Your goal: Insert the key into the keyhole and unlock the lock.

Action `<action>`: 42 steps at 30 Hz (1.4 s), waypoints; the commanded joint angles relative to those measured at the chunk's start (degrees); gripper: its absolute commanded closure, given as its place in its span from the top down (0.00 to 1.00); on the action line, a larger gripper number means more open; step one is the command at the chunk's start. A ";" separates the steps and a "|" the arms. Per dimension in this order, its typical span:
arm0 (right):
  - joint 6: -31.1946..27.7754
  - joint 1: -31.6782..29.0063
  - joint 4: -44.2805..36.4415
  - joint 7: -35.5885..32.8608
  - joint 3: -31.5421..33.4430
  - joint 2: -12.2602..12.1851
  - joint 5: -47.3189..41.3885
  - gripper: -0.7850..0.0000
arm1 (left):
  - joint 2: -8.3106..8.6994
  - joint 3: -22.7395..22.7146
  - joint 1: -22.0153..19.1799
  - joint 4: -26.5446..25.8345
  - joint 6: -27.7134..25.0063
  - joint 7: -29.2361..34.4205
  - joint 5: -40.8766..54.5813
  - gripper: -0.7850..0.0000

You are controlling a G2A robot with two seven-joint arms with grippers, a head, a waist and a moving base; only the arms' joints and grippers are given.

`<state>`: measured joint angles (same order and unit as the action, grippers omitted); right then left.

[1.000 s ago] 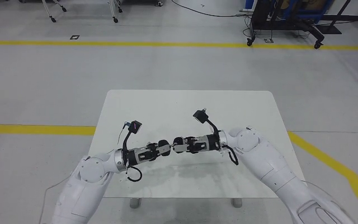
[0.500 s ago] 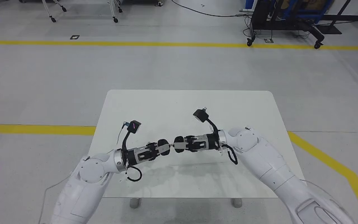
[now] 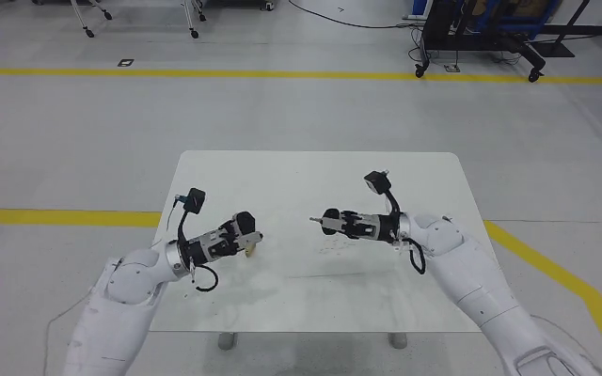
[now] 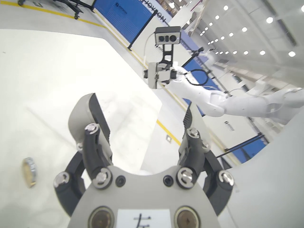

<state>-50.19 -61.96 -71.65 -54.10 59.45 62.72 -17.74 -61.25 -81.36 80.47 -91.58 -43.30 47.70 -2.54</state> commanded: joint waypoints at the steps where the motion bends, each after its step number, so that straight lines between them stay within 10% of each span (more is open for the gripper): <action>1: -0.80 -1.67 -1.03 0.80 1.78 -0.60 0.05 0.00 | 0.29 -2.32 0.19 -1.71 -1.26 -2.73 -11.14 1.00; 4: -1.57 -3.32 -1.76 1.58 3.45 -1.21 0.15 0.00 | 0.24 -3.47 1.88 -7.01 1.47 -11.85 -41.12 1.00; 9: -1.57 -3.32 -1.76 1.58 3.45 -1.21 0.15 0.00 | -0.17 1.65 4.16 -5.71 4.35 -19.64 -59.43 1.00; 15: -1.57 -3.32 -1.76 1.58 3.45 -1.21 0.15 0.00 | -0.22 4.85 3.31 -3.39 5.24 -19.74 -65.18 0.98; 27: -1.57 -3.32 -1.76 1.58 3.45 -1.21 0.15 0.00 | -0.41 7.89 1.38 -0.14 8.26 -19.47 -68.09 0.51; 38: -1.57 -3.32 -1.76 1.58 3.45 -1.21 0.15 0.00 | -0.58 9.45 0.08 1.52 9.98 -20.96 -68.04 0.31; 42: -1.57 -3.32 -1.76 1.58 3.45 -1.21 0.15 0.00 | -0.72 10.40 -0.83 2.82 10.64 -20.93 -68.43 0.00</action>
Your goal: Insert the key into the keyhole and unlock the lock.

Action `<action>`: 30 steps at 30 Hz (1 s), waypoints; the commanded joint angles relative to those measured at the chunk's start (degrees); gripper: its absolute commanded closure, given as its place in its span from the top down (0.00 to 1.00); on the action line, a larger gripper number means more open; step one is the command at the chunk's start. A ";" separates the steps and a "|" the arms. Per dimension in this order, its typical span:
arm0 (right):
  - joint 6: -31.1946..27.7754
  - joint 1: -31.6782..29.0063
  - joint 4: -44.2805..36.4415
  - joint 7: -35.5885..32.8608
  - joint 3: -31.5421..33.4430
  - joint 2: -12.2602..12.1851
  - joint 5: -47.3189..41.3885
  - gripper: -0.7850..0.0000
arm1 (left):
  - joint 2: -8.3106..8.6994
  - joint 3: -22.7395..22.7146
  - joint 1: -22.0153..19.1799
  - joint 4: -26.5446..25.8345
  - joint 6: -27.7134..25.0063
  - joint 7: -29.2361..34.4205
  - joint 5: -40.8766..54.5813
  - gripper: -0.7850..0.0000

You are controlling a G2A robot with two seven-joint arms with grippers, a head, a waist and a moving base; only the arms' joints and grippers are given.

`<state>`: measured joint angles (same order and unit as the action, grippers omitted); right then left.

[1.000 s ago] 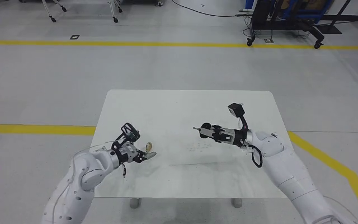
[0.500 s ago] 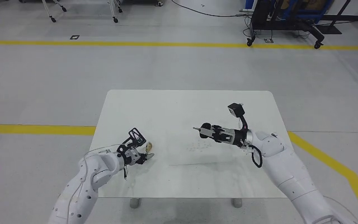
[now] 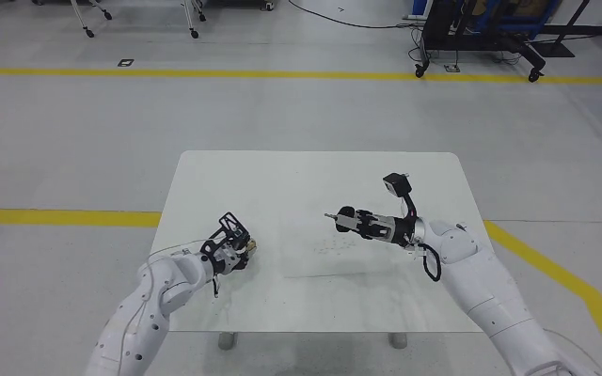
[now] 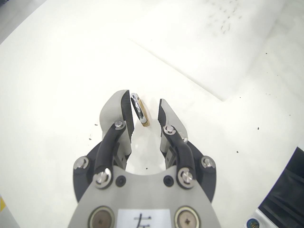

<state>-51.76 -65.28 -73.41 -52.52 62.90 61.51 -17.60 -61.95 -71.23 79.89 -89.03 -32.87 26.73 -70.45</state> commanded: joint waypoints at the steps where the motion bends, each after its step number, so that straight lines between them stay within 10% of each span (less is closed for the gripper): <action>1: 0.00 0.00 0.00 0.00 0.00 0.00 0.00 0.00 | -0.09 0.63 -0.52 0.62 0.50 -0.17 -0.85 0.00; 23: 0.00 0.00 0.00 0.00 0.00 0.00 0.00 0.00 | -0.27 0.46 -1.52 1.02 2.79 -6.65 0.53 0.00; 30: 3.12 -0.68 0.40 7.02 -0.87 0.65 2.90 0.00 | -1.24 -1.20 -3.91 5.86 4.53 0.75 28.72 0.00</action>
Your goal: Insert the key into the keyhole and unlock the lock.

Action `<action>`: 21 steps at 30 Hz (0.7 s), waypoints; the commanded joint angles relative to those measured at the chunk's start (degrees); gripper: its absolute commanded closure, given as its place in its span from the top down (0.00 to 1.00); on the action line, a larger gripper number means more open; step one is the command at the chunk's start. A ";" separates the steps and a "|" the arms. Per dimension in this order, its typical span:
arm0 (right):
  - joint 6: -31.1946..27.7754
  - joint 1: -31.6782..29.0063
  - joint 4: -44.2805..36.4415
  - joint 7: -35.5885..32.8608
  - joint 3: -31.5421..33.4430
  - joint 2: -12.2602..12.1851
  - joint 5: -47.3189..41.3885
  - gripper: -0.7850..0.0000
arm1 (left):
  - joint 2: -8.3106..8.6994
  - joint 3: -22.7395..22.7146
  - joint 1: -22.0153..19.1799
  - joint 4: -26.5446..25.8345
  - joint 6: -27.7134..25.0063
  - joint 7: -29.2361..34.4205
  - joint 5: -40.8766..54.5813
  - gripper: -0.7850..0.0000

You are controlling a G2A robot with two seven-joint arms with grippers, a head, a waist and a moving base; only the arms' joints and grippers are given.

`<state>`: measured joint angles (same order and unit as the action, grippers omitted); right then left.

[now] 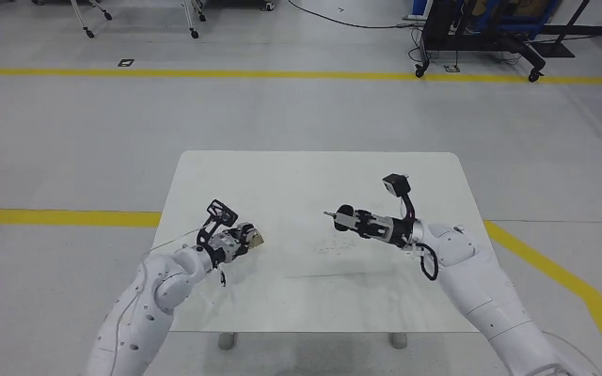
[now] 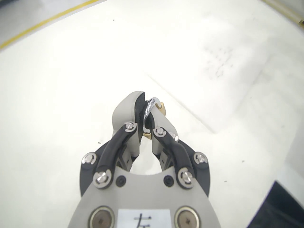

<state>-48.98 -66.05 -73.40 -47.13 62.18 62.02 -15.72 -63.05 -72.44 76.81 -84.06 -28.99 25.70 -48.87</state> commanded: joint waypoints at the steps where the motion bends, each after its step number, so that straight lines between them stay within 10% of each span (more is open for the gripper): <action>1: 0.56 0.13 0.70 3.52 -0.56 0.39 1.99 0.00 | -0.46 0.18 -1.52 2.41 0.86 3.28 14.42 0.00; 7: 4.12 2.10 1.59 12.66 -2.76 1.74 11.37 0.00 | -2.56 2.20 -9.06 11.38 6.12 12.99 49.78 0.00; 21: 5.87 1.83 0.71 16.04 -3.00 2.05 14.45 0.00 | -3.41 3.42 -10.36 15.87 12.94 16.35 61.18 0.00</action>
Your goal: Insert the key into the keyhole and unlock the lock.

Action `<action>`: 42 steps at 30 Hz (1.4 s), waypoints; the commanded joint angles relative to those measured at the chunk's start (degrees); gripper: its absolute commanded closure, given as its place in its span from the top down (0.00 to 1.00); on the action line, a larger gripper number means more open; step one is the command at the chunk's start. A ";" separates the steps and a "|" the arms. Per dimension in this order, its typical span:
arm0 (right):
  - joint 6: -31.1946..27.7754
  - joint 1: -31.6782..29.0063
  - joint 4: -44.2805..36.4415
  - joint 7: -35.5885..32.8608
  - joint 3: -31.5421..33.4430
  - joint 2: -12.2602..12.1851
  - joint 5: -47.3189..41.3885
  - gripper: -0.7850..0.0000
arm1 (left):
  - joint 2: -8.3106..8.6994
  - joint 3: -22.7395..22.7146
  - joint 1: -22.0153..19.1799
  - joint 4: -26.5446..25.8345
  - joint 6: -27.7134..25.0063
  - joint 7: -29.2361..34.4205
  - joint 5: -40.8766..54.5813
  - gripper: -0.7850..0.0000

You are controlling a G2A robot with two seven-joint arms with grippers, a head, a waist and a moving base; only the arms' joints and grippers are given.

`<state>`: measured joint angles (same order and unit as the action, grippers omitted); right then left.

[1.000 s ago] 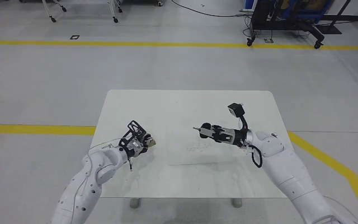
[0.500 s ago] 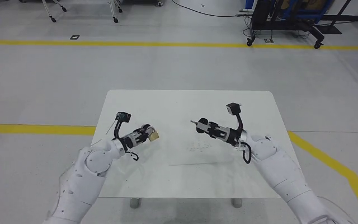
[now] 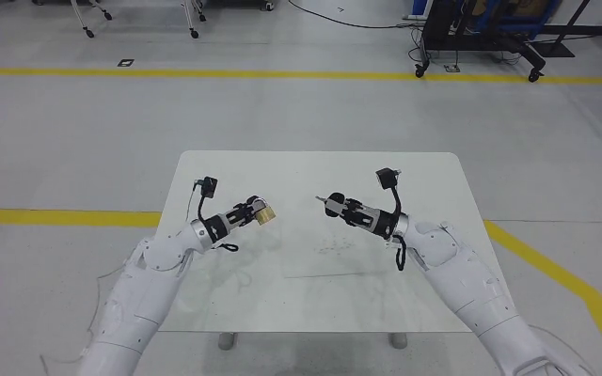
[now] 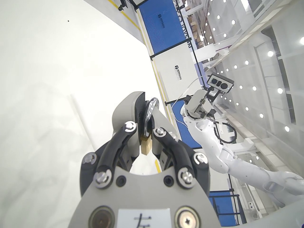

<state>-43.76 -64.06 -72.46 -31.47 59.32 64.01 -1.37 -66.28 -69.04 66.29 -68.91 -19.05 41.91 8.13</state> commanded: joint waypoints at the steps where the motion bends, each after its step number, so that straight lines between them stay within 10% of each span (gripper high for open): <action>1: 1.35 -0.20 -0.75 0.97 -0.54 0.23 0.31 0.00 | -0.50 0.20 0.11 1.42 6.11 1.16 8.85 0.00; 11: 5.95 0.25 -2.78 7.67 -1.86 1.45 3.75 0.00 | -4.00 6.16 -7.93 9.51 26.64 5.03 29.05 0.00; 28: 8.83 -0.92 -4.59 7.82 -1.33 1.36 3.70 0.00 | -6.34 8.49 -12.81 13.98 26.05 5.70 37.28 0.00; 36: 31.23 -3.70 -13.09 -6.94 0.62 0.81 -14.14 0.00 | -6.36 8.50 -12.67 13.85 26.01 5.48 37.30 0.00; 42: 43.96 -8.01 -21.54 -5.32 3.06 0.06 -14.84 0.00 | -6.15 9.47 -10.98 10.57 23.79 1.97 30.94 0.00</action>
<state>-1.17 -71.75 -92.98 -36.97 62.41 64.09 -16.53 -72.48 -59.55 55.11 -58.08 4.87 44.19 39.79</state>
